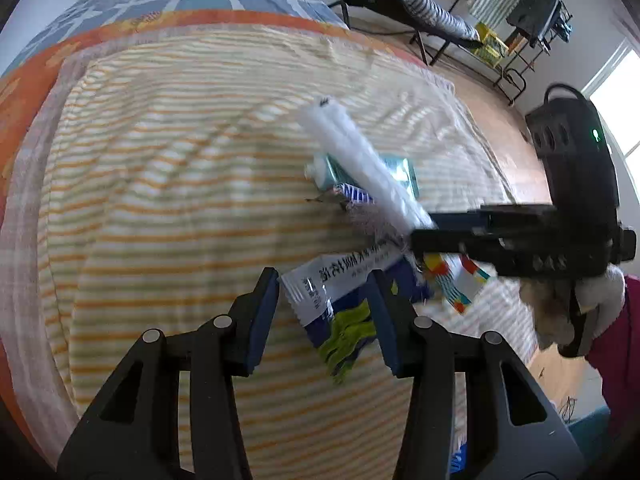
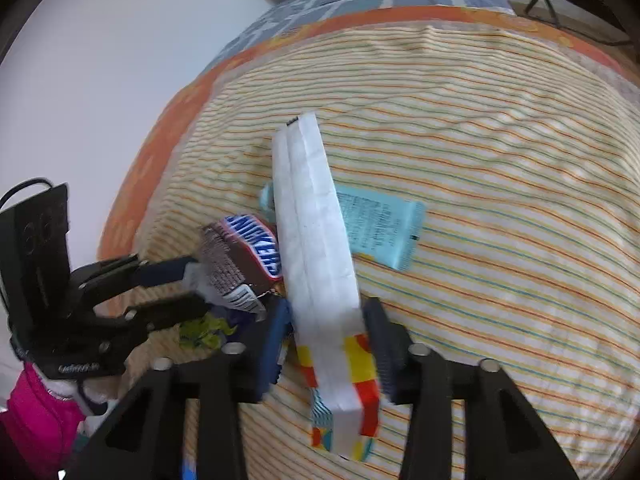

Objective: Collect trash
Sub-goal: 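Grasp the white tube with the right tool and lift it, then grasp the blue-green snack packet with the left tool and lift it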

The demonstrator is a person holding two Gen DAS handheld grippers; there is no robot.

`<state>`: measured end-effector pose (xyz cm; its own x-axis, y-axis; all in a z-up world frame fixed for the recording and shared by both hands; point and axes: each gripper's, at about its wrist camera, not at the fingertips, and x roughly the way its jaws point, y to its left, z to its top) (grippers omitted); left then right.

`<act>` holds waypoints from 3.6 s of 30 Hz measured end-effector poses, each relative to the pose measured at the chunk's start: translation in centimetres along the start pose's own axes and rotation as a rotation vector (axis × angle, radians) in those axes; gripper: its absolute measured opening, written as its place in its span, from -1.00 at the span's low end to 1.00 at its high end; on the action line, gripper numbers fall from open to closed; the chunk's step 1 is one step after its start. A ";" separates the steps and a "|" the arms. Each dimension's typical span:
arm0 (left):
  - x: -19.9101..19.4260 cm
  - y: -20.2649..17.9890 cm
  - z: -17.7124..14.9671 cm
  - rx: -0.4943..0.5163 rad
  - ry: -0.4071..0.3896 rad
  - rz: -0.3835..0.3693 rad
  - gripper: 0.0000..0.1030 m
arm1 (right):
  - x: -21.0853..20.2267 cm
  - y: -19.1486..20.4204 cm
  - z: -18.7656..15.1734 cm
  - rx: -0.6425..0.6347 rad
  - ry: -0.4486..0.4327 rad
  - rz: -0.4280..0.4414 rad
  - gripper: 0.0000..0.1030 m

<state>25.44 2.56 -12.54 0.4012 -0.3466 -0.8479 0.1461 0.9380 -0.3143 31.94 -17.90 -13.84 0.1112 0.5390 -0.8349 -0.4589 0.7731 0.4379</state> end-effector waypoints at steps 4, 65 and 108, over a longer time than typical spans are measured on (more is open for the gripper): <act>-0.1 -1.1 -1.2 0.041 0.036 -0.022 -0.09 | -0.6 -1.0 -0.6 0.056 -0.007 -0.018 -0.47; -0.1 -3.3 -3.1 0.031 0.093 0.018 0.32 | -9.3 -8.5 -8.2 0.264 -0.096 -0.197 -0.26; -1.6 -3.3 -1.4 -0.100 0.010 0.256 -0.08 | -10.8 -2.9 -8.3 0.144 -0.132 -0.321 -0.51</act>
<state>23.11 0.02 -10.78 0.4048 -0.0983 -0.9091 -0.0493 0.9904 -0.1290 24.75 -28.73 -8.83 0.3464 0.2929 -0.8912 -0.2550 0.9436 0.2110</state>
